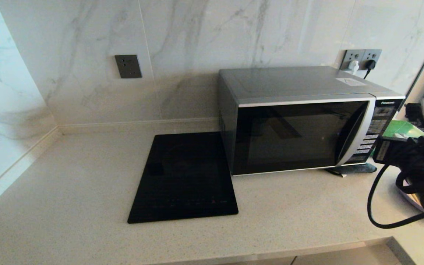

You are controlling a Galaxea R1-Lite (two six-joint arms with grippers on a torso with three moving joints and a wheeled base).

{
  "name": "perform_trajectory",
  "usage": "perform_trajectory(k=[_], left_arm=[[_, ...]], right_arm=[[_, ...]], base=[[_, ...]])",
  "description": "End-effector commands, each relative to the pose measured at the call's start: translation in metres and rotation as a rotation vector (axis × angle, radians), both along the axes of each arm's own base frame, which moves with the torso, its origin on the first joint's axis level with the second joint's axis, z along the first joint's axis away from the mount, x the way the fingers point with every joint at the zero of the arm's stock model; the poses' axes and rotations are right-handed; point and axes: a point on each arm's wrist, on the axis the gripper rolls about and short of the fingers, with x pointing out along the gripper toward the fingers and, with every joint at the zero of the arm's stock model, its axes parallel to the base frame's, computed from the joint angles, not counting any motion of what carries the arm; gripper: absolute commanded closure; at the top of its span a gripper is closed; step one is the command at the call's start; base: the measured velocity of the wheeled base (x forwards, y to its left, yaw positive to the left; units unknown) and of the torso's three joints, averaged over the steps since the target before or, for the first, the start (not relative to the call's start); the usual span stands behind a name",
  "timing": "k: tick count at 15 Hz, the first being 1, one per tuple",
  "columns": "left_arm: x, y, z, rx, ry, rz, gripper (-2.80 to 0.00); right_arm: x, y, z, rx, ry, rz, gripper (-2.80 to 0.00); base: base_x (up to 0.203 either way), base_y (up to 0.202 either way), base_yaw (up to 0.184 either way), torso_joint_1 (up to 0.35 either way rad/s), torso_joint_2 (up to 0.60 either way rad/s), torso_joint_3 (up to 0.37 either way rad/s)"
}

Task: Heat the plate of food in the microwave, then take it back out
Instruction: Open the microwave oven

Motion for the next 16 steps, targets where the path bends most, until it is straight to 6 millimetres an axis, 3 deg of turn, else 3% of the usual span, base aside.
perform_trajectory(k=[1, 2, 3, 8, 13, 16], left_arm=[[0.000, 0.000, 0.000, -0.001, 0.001, 0.001, 0.00], [0.000, 0.000, 0.000, -0.001, 0.001, 0.001, 0.00], [0.000, 0.000, 0.000, -0.001, -0.001, 0.001, 0.00], [0.000, 0.000, 0.000, -0.001, 0.001, 0.001, 0.00], [0.000, 0.000, 0.000, -0.001, 0.001, 0.001, 0.00], [0.000, 0.000, 0.000, -0.001, 0.001, 0.001, 0.00]], right_arm=[[0.015, 0.005, -0.010, -0.010, 0.036, -0.003, 0.00], [0.019, 0.006, -0.013, -0.009, 0.042, -0.003, -1.22], [0.023, 0.007, -0.013, 0.012, 0.032, -0.006, -2.80], [0.027, 0.008, -0.016, 0.056, -0.020, -0.009, -2.80], [0.055, 0.013, -0.038, 0.028, -0.079, -0.128, -2.80], [0.061, 0.014, -0.048, -0.008, -0.086, -0.190, -2.80]], base=[[0.000, 0.000, 0.000, 0.000, 0.00, 0.000], [0.000, 0.000, 0.000, 0.000, 0.00, 0.000], [0.000, 0.000, 0.000, 0.000, 0.00, 0.000], [0.000, 0.000, 0.000, 0.000, 0.00, 0.000], [0.000, 0.000, 0.000, 0.000, 0.00, 0.000], [0.000, 0.000, 0.000, 0.000, 0.00, 0.000]])
